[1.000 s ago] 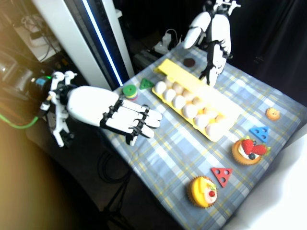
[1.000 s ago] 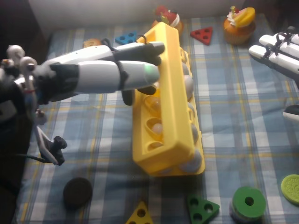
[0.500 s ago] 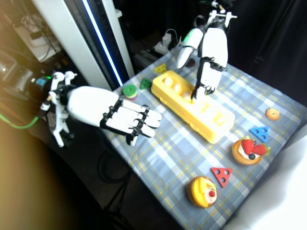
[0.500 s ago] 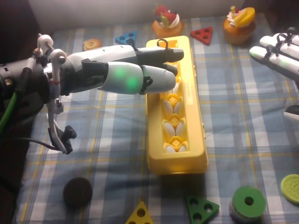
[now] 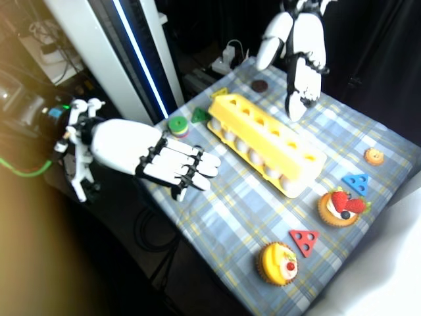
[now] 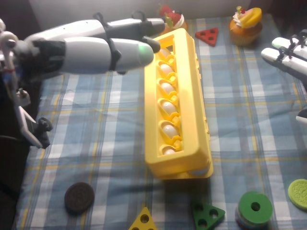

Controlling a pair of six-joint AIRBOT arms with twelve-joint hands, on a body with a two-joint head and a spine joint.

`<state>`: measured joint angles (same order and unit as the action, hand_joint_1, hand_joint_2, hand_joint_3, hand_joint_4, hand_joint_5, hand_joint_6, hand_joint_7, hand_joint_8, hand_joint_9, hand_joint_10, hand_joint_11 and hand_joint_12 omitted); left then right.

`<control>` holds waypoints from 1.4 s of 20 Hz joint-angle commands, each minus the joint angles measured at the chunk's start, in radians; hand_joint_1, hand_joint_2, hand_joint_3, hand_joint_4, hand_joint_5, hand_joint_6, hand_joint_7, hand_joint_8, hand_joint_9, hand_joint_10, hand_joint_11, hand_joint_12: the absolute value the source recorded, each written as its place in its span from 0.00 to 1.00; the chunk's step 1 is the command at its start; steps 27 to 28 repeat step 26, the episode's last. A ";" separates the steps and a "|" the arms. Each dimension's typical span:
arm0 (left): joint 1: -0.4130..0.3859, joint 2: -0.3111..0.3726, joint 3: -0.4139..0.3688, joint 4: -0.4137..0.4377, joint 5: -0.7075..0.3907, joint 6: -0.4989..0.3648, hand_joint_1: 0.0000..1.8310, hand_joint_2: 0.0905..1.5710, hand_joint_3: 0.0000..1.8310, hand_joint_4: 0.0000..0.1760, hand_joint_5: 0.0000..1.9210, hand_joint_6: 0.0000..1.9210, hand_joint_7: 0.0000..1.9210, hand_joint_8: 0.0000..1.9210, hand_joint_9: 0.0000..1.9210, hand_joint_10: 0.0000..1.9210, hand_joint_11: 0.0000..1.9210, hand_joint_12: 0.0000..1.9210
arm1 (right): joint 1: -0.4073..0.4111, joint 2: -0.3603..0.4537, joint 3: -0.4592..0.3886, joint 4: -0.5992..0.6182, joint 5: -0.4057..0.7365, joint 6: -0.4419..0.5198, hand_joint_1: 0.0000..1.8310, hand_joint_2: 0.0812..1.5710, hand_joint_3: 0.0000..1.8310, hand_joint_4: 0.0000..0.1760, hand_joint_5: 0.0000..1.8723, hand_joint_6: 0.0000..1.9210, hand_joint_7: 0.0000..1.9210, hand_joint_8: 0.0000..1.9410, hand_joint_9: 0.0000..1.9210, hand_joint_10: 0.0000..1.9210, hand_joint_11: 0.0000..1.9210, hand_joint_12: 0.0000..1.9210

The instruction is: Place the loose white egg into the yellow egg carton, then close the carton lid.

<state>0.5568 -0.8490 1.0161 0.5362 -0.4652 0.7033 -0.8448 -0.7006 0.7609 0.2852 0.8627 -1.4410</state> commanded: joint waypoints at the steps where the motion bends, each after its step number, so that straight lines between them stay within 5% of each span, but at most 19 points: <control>1: 0.000 0.015 -0.007 -0.058 -0.132 0.014 0.00 0.84 0.00 0.03 0.03 0.00 0.09 0.00 0.05 0.29 0.00 0.82 | 0.002 0.013 -0.005 -0.008 0.154 -0.004 0.34 0.81 0.00 0.00 0.00 0.00 0.02 0.00 0.00 0.28 0.00 0.84; 4: 0.038 0.069 -0.044 -0.179 -0.197 0.120 0.00 0.87 0.00 0.00 0.04 0.00 0.12 0.01 0.11 0.24 0.00 0.81 | -0.027 0.039 -0.031 -0.008 0.208 -0.004 0.31 0.82 0.00 0.00 0.00 0.00 0.00 0.00 0.00 0.30 0.00 0.87; 7: 0.093 0.108 -0.068 -0.314 -0.269 0.225 0.00 0.86 0.00 0.00 0.09 0.01 0.18 0.00 0.16 0.16 0.01 0.80 | -0.047 0.057 -0.049 -0.009 0.261 -0.004 0.31 0.82 0.00 0.00 0.00 0.00 0.00 0.00 0.00 0.17 0.00 0.86; 9: 0.121 0.126 -0.081 -0.380 -0.312 0.271 0.03 0.86 0.00 0.00 0.09 0.00 0.17 0.00 0.13 0.11 0.00 0.68 | -0.063 0.071 -0.063 -0.009 0.306 -0.004 0.30 0.83 0.01 0.00 0.00 0.00 0.00 0.00 0.00 0.16 0.00 0.85; 13: 0.201 0.153 -0.109 -0.497 -0.448 0.326 0.04 0.87 0.00 0.00 0.08 0.00 0.14 0.00 0.14 0.04 0.00 0.64 | -0.080 0.077 -0.075 -0.009 0.369 -0.004 0.37 0.85 0.01 0.00 0.00 0.00 0.00 0.00 0.00 0.20 0.00 0.84; 14: 0.229 0.157 -0.115 -0.526 -0.493 0.333 0.06 0.87 0.00 0.00 0.07 0.00 0.11 0.00 0.10 0.02 0.00 0.58 | -0.082 0.077 -0.077 -0.009 0.380 -0.004 0.36 0.86 0.01 0.06 0.00 0.00 0.00 0.00 0.00 0.22 0.00 0.79; 15: 0.257 0.159 -0.119 -0.558 -0.546 0.334 0.12 0.87 0.00 0.00 0.08 0.00 0.10 0.00 0.10 0.02 0.00 0.60 | -0.084 0.078 -0.078 -0.009 0.392 -0.004 0.35 0.85 0.01 0.10 0.00 0.00 0.00 0.00 0.00 0.17 0.00 0.78; 16: 0.284 0.161 -0.124 -0.584 -0.594 0.334 0.13 0.86 0.00 0.00 0.06 0.00 0.08 0.00 0.08 0.00 0.00 0.48 | -0.085 0.080 -0.080 -0.009 0.403 -0.004 0.33 0.85 0.01 0.01 0.00 0.00 0.00 0.00 0.00 0.12 0.00 0.77; 17: 0.306 0.164 -0.129 -0.604 -0.636 0.334 0.13 0.86 0.00 0.00 0.06 0.00 0.08 0.00 0.08 0.00 0.00 0.48 | -0.085 0.081 -0.082 -0.008 0.415 -0.004 0.33 0.85 0.01 0.01 0.00 0.00 0.00 0.00 0.00 0.12 0.00 0.77; 20: 0.351 0.170 -0.139 -0.654 -0.742 0.334 0.07 0.85 0.00 0.18 0.00 0.00 0.02 0.00 0.02 0.00 0.00 0.23 | -0.085 0.085 -0.089 -0.009 0.453 -0.004 0.30 0.84 0.00 0.00 0.00 0.00 0.00 0.00 0.00 0.01 0.00 0.83; 21: 0.362 0.173 -0.143 -0.667 -0.778 0.334 0.13 0.86 0.00 0.13 0.00 0.00 0.00 0.00 0.01 0.00 0.00 0.30 | -0.086 0.088 -0.091 -0.009 0.472 -0.004 0.31 0.84 0.00 0.00 0.00 0.00 0.00 0.00 0.00 0.00 0.00 0.84; 22: 0.369 0.175 -0.148 -0.672 -0.799 0.334 0.16 0.85 0.00 0.17 0.00 0.00 0.00 0.00 0.01 0.00 0.00 0.39 | -0.086 0.088 -0.092 -0.009 0.483 -0.004 0.32 0.84 0.00 0.00 0.00 0.00 0.00 0.00 0.00 0.00 0.00 0.81; 23: 0.376 0.177 -0.151 -0.678 -0.819 0.334 0.15 0.86 0.00 0.28 0.00 0.00 0.00 0.00 0.01 0.00 0.00 0.36 | -0.086 0.089 -0.093 -0.009 0.495 -0.004 0.32 0.84 0.00 0.00 0.00 0.00 0.00 0.00 0.00 0.00 0.00 0.77; 24: 0.385 0.177 -0.154 -0.685 -0.838 0.334 0.14 0.88 0.00 0.23 0.00 0.00 0.00 0.00 0.00 0.00 0.00 0.25 | -0.086 0.089 -0.094 -0.009 0.508 -0.004 0.32 0.84 0.00 0.09 0.00 0.00 0.00 0.00 0.00 0.00 0.00 0.67; 25: 0.393 0.177 -0.155 -0.691 -0.852 0.334 0.12 0.87 0.00 0.29 0.00 0.00 0.00 0.00 0.00 0.00 0.00 0.18 | -0.086 0.089 -0.094 -0.009 0.519 -0.004 0.31 0.85 0.00 0.15 0.00 0.00 0.00 0.00 0.00 0.00 0.00 0.60; 26: 0.402 0.177 -0.155 -0.699 -0.871 0.334 0.11 0.86 0.00 0.57 0.00 0.00 0.00 0.00 0.00 0.00 0.00 0.22 | -0.086 0.089 -0.093 -0.009 0.534 -0.004 0.26 0.83 0.00 0.33 0.00 0.00 0.00 0.00 0.00 0.00 0.00 0.33; 28: 0.402 0.177 -0.155 -0.699 -0.871 0.334 0.11 0.86 0.00 0.57 0.00 0.00 0.00 0.00 0.00 0.00 0.00 0.22 | -0.086 0.089 -0.093 -0.009 0.534 -0.004 0.26 0.83 0.00 0.33 0.00 0.00 0.00 0.00 0.00 0.00 0.00 0.33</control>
